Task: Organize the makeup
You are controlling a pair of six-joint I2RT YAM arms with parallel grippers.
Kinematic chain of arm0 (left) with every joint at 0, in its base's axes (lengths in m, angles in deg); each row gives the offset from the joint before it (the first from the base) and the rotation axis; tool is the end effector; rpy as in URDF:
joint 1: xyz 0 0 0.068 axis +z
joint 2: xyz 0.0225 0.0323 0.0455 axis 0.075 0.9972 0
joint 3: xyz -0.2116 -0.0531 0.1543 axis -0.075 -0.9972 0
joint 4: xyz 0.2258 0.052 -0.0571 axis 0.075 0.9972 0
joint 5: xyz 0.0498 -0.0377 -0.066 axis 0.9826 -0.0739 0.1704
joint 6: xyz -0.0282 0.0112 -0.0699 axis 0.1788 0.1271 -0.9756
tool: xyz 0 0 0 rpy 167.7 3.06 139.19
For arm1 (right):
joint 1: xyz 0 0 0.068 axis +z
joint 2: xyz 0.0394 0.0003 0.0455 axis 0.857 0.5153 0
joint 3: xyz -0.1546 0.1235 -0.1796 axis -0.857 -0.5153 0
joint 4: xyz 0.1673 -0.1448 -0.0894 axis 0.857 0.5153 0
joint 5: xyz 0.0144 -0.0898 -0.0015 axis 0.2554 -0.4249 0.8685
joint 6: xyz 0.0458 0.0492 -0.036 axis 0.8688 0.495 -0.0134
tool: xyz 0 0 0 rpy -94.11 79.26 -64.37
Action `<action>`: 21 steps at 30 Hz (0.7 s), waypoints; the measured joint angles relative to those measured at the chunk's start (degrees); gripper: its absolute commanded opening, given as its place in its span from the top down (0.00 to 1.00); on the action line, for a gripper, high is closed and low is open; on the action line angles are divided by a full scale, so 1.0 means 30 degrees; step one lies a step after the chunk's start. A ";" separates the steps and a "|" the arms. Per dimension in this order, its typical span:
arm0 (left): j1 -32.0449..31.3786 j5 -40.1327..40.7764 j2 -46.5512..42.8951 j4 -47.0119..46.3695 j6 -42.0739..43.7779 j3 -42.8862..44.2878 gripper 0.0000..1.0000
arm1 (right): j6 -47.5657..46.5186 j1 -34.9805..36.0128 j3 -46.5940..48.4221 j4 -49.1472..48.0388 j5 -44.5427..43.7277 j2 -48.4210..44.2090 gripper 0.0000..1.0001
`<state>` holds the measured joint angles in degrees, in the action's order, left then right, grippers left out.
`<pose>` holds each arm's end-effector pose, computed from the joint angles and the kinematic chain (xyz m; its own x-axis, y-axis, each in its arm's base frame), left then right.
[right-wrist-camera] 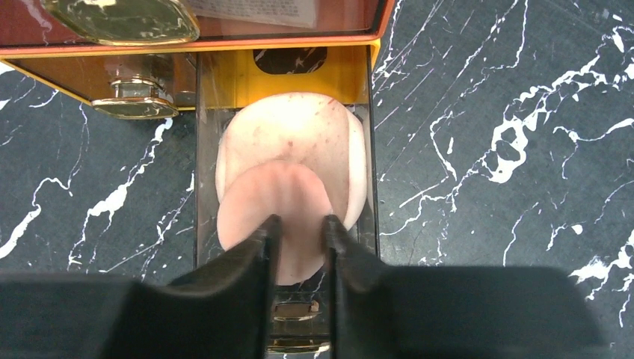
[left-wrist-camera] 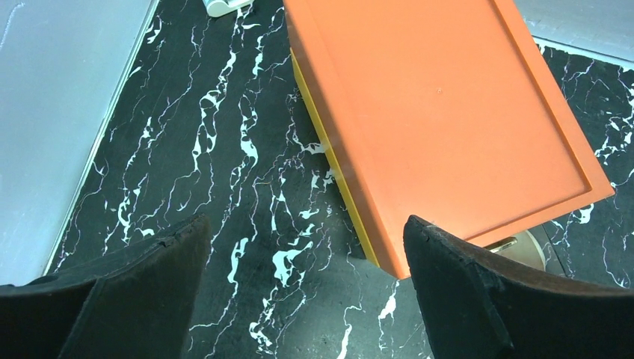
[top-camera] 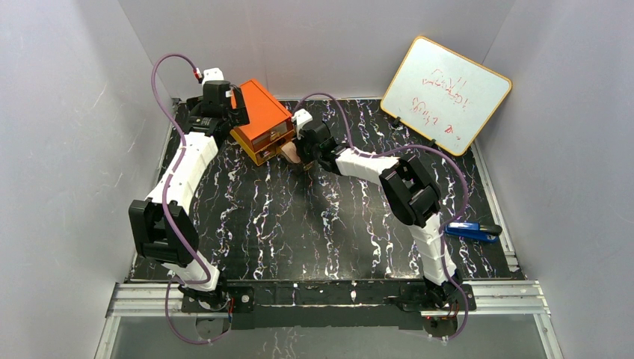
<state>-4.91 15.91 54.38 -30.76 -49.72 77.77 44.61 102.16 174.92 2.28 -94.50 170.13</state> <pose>0.3696 -0.0333 0.3487 -0.3749 -0.1451 -0.9156 -0.3050 0.9520 -0.0260 0.3781 0.3454 0.1875 -0.3773 -0.2544 -0.8905 -0.5860 0.8101 0.0169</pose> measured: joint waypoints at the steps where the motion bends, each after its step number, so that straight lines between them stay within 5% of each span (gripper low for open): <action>1: 0.0000 0.0000 0.0000 0.0000 0.0007 0.0000 0.02 | -0.0066 0.0000 0.0022 0.0044 -0.0007 0.0000 0.47; 7: 0.0036 -0.0102 0.0000 0.0007 0.0022 -0.0015 0.01 | -0.0211 0.0007 0.0153 0.0058 0.0000 0.0000 0.32; 15: 0.0036 -0.0284 -0.0007 -0.0007 0.0007 -0.0408 0.02 | -0.0772 0.0029 0.0270 0.0087 -0.0226 -0.0714 0.30; 21: 0.0051 -0.0510 -0.0007 -0.0146 0.0000 -0.0605 0.01 | -0.0969 0.0000 -0.1144 -0.0583 -0.1056 -0.4051 0.25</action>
<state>-4.76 14.38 54.36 -31.19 -49.72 75.95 41.70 102.16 171.49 0.53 -97.67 157.98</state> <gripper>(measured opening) 0.983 0.714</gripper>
